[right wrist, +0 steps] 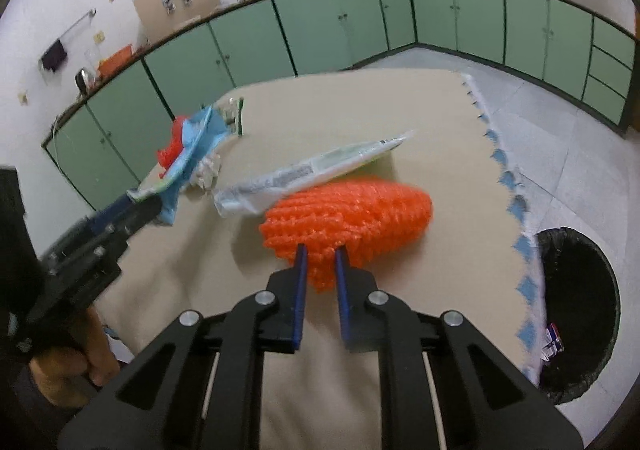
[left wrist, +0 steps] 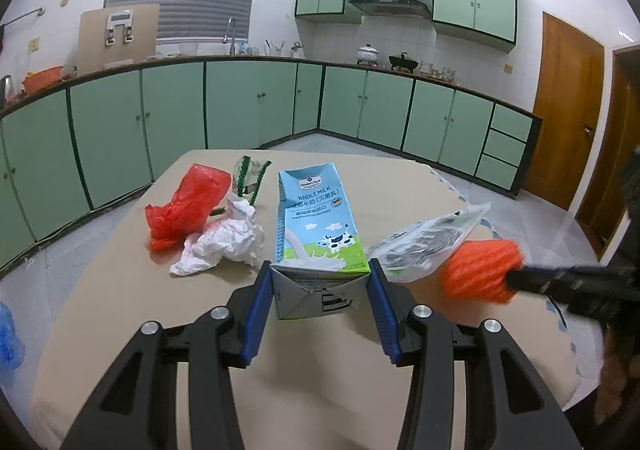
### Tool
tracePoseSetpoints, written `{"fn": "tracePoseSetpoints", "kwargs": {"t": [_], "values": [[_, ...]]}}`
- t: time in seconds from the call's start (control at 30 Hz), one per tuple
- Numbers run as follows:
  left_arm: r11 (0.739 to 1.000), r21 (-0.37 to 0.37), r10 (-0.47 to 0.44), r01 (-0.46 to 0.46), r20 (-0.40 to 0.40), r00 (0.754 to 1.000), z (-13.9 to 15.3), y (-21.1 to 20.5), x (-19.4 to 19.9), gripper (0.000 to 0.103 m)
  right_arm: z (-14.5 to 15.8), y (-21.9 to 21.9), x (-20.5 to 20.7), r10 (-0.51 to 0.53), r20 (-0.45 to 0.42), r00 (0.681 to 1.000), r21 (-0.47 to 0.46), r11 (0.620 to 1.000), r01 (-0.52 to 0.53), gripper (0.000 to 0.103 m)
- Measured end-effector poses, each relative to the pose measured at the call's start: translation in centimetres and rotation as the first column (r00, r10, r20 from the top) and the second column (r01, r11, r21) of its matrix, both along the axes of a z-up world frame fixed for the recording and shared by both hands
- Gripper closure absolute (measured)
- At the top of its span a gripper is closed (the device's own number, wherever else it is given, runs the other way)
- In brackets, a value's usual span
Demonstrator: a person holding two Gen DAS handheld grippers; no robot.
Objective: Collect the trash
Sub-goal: 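Carry the milk carton and foam net over the bin and open both grippers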
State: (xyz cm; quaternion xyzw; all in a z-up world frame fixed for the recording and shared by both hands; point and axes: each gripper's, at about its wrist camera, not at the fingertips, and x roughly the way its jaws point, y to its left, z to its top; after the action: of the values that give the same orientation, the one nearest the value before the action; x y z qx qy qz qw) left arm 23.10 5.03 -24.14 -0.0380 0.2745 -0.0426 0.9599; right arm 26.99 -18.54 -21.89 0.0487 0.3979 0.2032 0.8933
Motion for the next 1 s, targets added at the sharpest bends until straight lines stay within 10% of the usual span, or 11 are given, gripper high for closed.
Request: {"fn": "tracePoseSetpoints", "kwargs": {"t": [0.33, 0.7, 1.0], "values": [[1.000, -0.019, -0.025, 0.025, 0.023, 0.999, 1.9, -1.9, -0.5, 0.057, 4.5, -2.6, -2.2, -0.018, 0.108, 0.994, -0.020, 1.000, 0.020, 0.091], [0.984, 0.010, -0.179, 0.179, 0.007, 0.984, 2.0, -9.8, -0.5, 0.057, 2.9, -12.7, -3.2, -0.209, 0.093, 0.973, -0.037, 0.976, 0.214, 0.091], [0.927, -0.009, -0.375, 0.375, -0.038, 0.926, 1.6, -21.3, 1.2, 0.057, -1.2, -22.0, -3.7, -0.379, 0.037, 0.925, -0.054, 0.923, 0.380, 0.091]]}}
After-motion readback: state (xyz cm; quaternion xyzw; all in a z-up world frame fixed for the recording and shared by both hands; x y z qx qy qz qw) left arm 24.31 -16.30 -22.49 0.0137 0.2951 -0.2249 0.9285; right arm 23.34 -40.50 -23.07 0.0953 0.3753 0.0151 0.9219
